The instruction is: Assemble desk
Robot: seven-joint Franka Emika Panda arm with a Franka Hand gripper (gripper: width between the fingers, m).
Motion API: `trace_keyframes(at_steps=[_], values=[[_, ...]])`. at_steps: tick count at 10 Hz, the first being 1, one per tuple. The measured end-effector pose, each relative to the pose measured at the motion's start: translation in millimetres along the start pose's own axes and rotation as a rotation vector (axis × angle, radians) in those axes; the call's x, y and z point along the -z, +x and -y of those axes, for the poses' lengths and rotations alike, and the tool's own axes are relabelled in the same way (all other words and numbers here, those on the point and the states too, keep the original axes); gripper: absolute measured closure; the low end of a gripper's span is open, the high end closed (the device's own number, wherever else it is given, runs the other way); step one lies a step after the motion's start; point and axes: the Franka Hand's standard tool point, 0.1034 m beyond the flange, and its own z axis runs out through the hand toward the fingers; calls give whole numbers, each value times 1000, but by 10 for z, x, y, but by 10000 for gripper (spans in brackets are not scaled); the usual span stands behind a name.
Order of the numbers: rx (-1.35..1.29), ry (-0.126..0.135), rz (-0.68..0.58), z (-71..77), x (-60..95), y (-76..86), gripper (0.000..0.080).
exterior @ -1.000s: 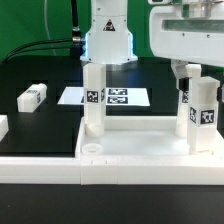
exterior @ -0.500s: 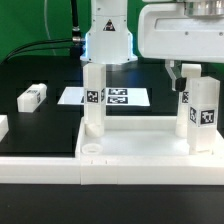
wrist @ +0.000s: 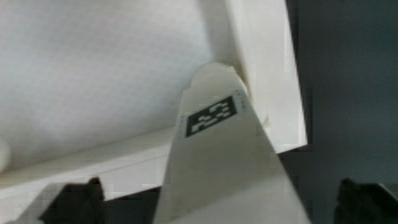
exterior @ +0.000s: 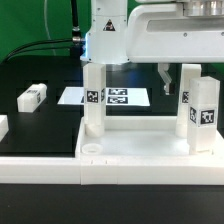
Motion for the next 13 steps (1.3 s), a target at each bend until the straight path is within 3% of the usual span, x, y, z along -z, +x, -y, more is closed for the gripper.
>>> trace_keyframes(at_steps=[7,9,13], values=[[347,-21,0,-51,-4,13,173],[339,-21,0,-50,-5,12,512],[187,-20,-1,-55,-7,10,511]])
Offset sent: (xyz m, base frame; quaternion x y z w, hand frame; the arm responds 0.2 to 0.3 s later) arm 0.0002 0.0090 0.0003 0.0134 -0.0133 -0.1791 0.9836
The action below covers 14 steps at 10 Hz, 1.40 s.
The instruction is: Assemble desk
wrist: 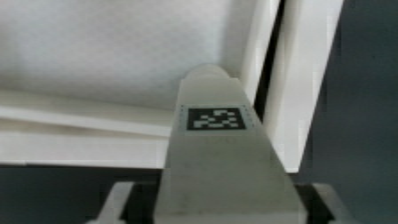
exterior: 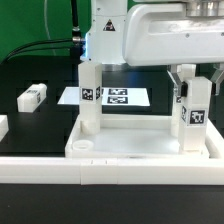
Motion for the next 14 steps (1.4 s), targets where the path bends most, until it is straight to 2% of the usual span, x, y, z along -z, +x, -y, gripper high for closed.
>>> trace_keyframes(at_steps=[4,6,7,11,12,14], values=[[-477,31,11,11,-17,-21,511],[-693,33,6,90,-23,-30,511],[-769,20,3,147,-25,-39,511],[-1081,30,9,149,-29,-39,511],[-1265,62,-6,143,-30,-42,511],[-1510,104,6,144,-33,-51,511]])
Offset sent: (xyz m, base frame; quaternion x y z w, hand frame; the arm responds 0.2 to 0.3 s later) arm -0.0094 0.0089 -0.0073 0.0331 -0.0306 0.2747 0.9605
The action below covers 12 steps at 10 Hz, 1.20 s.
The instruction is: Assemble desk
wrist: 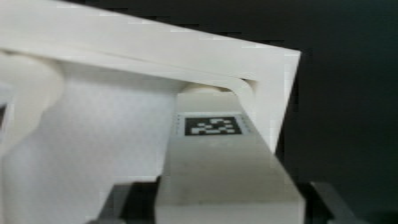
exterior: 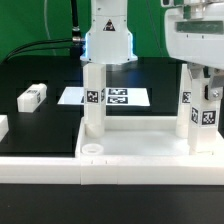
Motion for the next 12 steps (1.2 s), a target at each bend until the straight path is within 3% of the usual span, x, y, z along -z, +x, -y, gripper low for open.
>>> trace_keyframes(at_steps=[2,3,6,7,8,9,12], values=[[-275,-2,36,-12,-6,5,511],[-345,17,47,-1,-11,-1,511],[-322,18,46,1,-16,1,511],[-280,5,45,-11,-30,-4,343],[-202,-31,38,-26,-31,-35,343],[-8,-23,23,16,-16,-47,181],[170,-22,22,13,-20,-33,152]])
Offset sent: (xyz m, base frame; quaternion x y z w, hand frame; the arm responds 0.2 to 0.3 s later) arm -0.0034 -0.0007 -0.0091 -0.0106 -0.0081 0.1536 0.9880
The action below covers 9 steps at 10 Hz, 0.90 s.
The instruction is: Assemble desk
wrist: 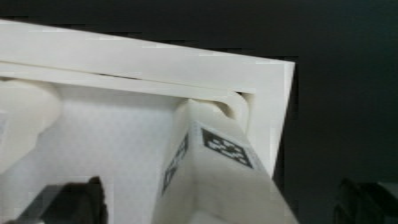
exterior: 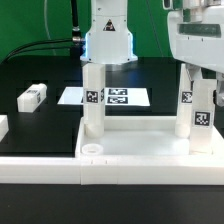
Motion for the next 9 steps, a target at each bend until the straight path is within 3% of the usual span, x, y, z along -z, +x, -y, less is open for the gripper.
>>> trace_keyframes(at_steps=[9], values=[[847,-45,-40,31,34,50,151]])
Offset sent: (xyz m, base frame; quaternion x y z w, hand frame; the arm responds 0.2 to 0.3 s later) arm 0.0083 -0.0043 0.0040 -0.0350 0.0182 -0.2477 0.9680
